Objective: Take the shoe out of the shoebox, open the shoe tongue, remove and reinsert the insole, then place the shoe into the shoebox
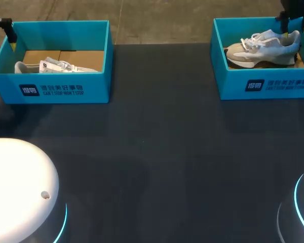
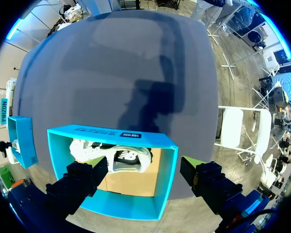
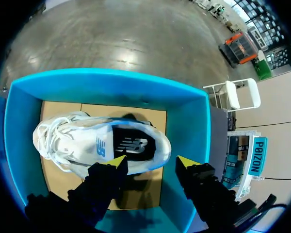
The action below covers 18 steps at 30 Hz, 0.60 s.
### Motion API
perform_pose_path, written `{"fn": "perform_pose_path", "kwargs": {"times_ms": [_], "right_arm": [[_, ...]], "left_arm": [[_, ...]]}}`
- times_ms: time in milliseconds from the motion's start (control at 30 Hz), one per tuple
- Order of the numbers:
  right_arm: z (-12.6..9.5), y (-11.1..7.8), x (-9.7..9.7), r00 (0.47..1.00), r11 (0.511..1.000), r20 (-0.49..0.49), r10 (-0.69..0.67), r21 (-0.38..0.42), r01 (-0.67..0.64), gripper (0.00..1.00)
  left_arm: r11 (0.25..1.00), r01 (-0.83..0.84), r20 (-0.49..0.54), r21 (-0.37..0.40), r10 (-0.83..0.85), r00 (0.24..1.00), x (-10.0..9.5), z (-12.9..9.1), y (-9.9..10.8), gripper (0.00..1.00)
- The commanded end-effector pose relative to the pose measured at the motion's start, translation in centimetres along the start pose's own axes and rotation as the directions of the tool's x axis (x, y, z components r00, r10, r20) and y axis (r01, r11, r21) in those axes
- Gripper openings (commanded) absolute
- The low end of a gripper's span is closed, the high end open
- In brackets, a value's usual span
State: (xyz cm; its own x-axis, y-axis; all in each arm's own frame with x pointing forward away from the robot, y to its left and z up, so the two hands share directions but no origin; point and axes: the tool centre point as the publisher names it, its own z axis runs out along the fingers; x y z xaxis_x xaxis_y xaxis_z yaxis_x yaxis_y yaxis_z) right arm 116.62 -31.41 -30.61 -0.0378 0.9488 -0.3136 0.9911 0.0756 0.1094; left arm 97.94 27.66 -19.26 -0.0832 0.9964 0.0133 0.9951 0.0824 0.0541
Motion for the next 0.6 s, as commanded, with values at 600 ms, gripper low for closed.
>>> {"fn": "perform_pose_path", "kwargs": {"times_ms": [600], "right_arm": [[3.6, 1.5, -1.3, 0.999, 0.994, -0.046, 0.000, 0.106, 0.004, 0.68]], "left_arm": [[1.000, 0.000, -0.003, -0.001, 0.000, 1.000, 0.0, 0.0, 0.0, 1.00]]}}
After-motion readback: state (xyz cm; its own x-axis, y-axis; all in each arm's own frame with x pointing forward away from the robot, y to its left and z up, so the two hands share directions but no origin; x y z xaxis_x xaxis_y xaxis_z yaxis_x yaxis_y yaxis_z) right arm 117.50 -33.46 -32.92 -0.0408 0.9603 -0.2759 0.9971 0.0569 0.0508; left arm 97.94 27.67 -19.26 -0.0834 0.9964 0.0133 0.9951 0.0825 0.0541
